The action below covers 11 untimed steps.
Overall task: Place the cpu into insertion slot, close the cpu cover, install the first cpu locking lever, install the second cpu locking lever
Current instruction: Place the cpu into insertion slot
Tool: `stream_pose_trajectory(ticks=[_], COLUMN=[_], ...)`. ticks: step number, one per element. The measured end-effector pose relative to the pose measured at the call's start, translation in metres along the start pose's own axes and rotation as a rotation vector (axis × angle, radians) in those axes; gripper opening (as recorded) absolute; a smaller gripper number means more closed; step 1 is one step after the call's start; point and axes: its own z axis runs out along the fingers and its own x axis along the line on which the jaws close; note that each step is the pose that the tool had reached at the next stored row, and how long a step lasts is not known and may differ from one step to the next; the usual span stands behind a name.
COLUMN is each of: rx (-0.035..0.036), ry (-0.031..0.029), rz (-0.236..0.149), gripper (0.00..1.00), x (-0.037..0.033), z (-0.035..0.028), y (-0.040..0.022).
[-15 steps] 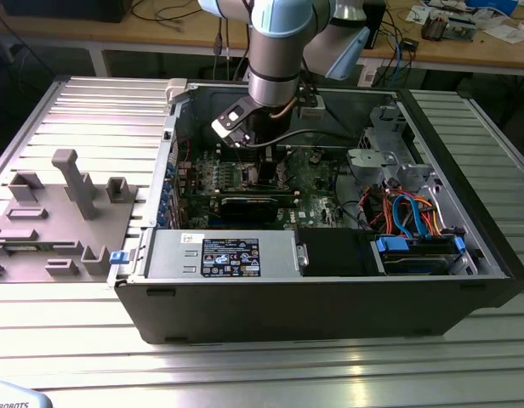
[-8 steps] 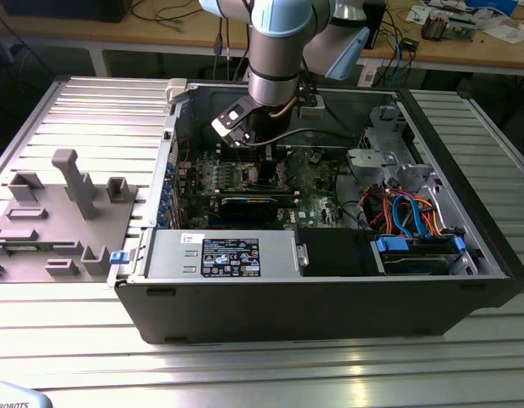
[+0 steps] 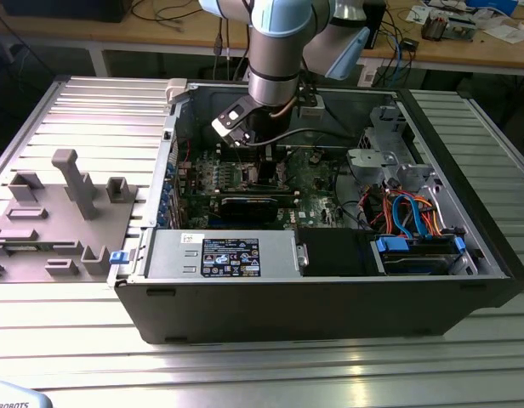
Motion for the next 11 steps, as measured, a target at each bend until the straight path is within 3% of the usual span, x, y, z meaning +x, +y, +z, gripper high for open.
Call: stream_pose_trajectory(ticks=[3, 4, 11], rx=[-0.0009, -0.0007, -0.0002], ry=[0.0015, 0.0011, -0.0019], rz=[0.000, 0.000, 0.000], gripper=[0.55, 0.62, 0.62], x=[0.0003, 0.0003, 0.0000], z=[0.0007, 0.0007, -0.0012], y=[0.0002, 0.0001, 0.0000])
